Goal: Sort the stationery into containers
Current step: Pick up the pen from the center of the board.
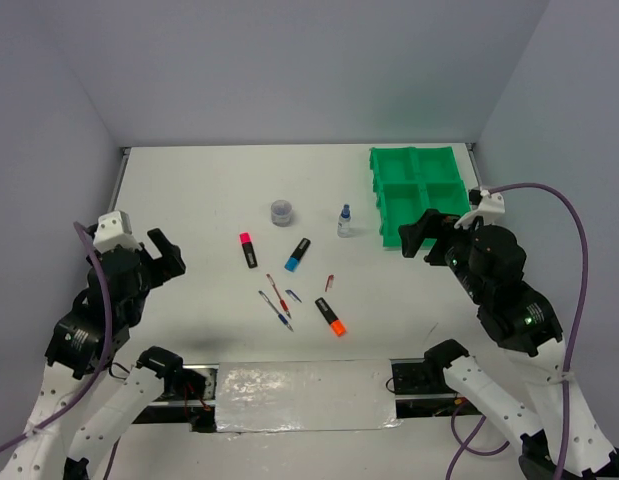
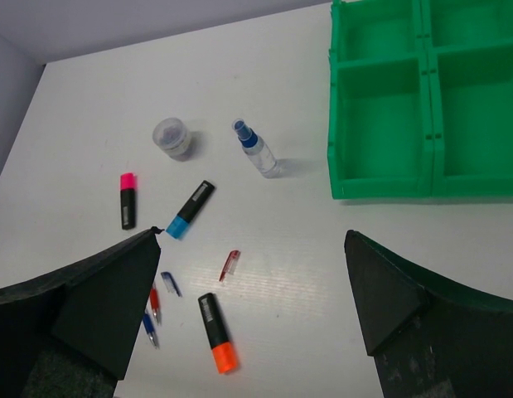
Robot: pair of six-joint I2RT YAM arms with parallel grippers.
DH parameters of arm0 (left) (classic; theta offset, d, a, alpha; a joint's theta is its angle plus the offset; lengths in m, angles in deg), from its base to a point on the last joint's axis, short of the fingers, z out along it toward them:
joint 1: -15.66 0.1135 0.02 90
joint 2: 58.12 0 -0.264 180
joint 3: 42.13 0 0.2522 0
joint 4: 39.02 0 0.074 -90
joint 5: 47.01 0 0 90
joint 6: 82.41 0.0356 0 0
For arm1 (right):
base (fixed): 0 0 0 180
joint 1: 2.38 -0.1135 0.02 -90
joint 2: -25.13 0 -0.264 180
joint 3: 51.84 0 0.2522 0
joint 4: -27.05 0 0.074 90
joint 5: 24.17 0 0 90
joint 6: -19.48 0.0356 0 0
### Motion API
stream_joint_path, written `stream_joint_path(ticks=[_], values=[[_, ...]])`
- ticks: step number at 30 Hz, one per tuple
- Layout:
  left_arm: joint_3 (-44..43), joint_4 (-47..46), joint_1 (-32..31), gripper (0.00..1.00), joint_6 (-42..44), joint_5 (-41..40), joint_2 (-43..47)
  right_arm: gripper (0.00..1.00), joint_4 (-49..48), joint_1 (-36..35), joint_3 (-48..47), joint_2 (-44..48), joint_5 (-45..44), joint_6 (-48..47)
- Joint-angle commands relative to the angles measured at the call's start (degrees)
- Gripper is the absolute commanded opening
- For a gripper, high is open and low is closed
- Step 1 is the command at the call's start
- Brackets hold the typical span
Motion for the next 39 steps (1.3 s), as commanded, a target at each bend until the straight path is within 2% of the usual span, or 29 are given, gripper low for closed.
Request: stream_joint_path(ticks=[1,4,7,8,10,13,14,17,21,30,39], values=[[-4.94,2.43,-0.05,0.99,-7.91,1.89,-4.87,1.0,-2.1,-0.31,0.15,0.92,0.74,-0.51],[-4.77,5.6,0.04,0.99,-16.17,1.01,-8.83,1.0,-2.1,-0.4,0.59,1.09,0.65,-0.34],[-1.87,3.59,-0.14,0.96,-21.65,4.08,-13.48,1.0,-2.28,-0.31,1.82,1.09,0.91,-0.16],[0.14,0.1,-0.58,0.94,-22.36,5.57,-14.62,1.0,-2.63,-0.31,2.61,1.09,1.17,-0.16],[1.38,-2.12,-3.9,0.92,-26.04,6.56,-18.84,1.0,-3.07,-0.31,3.4,1.18,1.44,-0.16],[1.48,-5.99,-13.3,0.92,-31.84,3.23,-25.95,1.0,-3.77,-0.31,4.81,1.18,1.62,-0.07],[0.17,-6.61,-18.46,0.92,-33.16,2.17,-28.15,1.0,-4.29,-0.31,5.42,1.27,1.79,-0.07],[-5.26,-6.35,-24.99,0.94,-36.07,-1.62,-42.17,1.0,-4.83,-0.31,6.39,1.1,2.58,-0.25],[-10.82,-3.01,-26.07,0.91,-37.48,-2.76,-52.15,1.0,-4.48,-0.31,7.01,1.44,2.58,-1.21],[-10.39,-8.54,-26.24,0.85,-37.57,1.01,-58.75,1.0,-6.14,-0.31,8.33,2.41,4.25,-1.74],[-15.49,-4.15,-26.68,0.8,-39.85,0.75,-67.1,1.0,-6.94,-0.31,9.47,3.82,4.43,-1.92]])
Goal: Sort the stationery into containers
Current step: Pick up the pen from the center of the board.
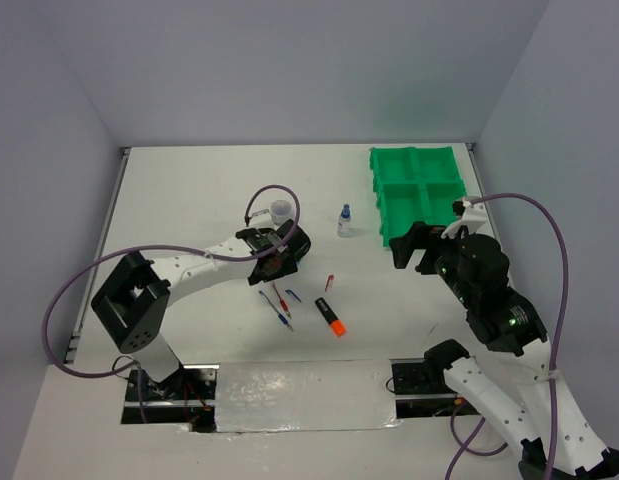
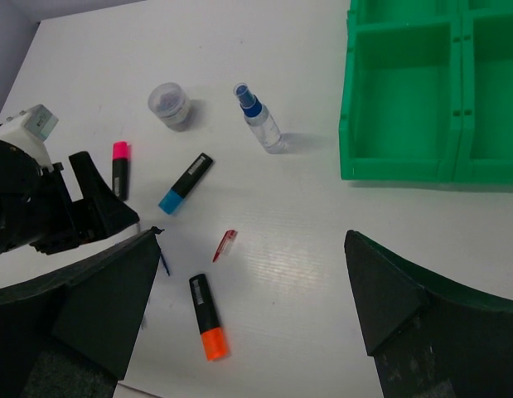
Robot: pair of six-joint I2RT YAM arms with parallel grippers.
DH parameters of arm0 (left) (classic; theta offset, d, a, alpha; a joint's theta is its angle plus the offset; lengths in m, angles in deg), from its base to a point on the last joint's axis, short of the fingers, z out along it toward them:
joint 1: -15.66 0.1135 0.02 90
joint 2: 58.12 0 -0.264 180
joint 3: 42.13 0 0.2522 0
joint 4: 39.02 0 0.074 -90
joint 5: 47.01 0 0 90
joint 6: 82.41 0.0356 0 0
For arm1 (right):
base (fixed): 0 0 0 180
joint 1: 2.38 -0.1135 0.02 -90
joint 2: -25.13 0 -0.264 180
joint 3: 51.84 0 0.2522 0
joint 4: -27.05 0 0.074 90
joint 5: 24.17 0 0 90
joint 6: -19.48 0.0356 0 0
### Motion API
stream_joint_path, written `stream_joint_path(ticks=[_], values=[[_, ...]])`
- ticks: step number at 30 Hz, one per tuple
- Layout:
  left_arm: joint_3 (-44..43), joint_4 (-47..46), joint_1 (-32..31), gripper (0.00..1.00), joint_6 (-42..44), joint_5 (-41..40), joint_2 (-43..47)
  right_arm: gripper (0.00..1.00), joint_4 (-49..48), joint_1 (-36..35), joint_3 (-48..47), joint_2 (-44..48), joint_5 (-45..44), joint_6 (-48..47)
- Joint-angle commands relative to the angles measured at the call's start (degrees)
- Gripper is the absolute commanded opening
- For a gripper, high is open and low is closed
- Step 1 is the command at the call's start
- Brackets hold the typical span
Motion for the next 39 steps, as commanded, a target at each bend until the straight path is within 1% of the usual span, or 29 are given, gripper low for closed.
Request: stream_joint_path(ticks=[1,6,8,13,15,19,25,26,32,37,39], values=[[-2.74,2.36,-0.39,0.78,-2.59,-0.63,-1.18,1.0,-3.13,-0.31,0.88,1.06,0.54,-0.78],[-4.24,2.8,-0.39,0.76,-3.82,0.6,-5.05,1.0,-3.22,-0.31,0.79,1.15,0.89,-0.87],[-4.24,3.07,-0.48,0.74,-4.69,1.48,-6.37,1.0,-3.57,-0.31,1.23,1.5,0.8,-0.87],[-2.57,2.1,-0.48,0.71,-5.93,2.54,-6.64,1.0,-3.66,-0.4,1.41,1.68,1.24,-0.87],[-2.05,2.45,-0.48,0.68,-6.72,2.54,-6.73,1.0,-3.75,-0.31,1.58,1.77,1.42,-0.96],[-1.08,1.57,-0.48,0.65,-7.25,2.71,-6.55,1.0,-4.19,-0.31,1.67,1.94,1.68,-0.96],[-0.9,2.72,-0.48,0.63,-8.74,2.45,-7.6,1.0,-4.28,-0.31,1.67,1.68,2.47,-1.05],[-0.9,2.45,-0.48,0.6,-8.74,2.62,-7.69,1.0,-4.28,-0.31,1.76,1.77,2.47,-1.05],[-0.9,2.28,-0.48,0.53,-9.18,3.5,-8.66,1.0,-4.45,-0.31,1.85,1.86,2.91,-1.14],[-0.2,1.84,-0.57,0.51,-9.53,3.94,-8.75,1.0,-4.45,-0.31,1.94,1.59,3.26,-1.05],[0.41,1.4,-0.57,0.48,-9.53,4.12,-8.83,1.0,-4.54,-0.31,1.76,1.59,3.35,-1.05]])
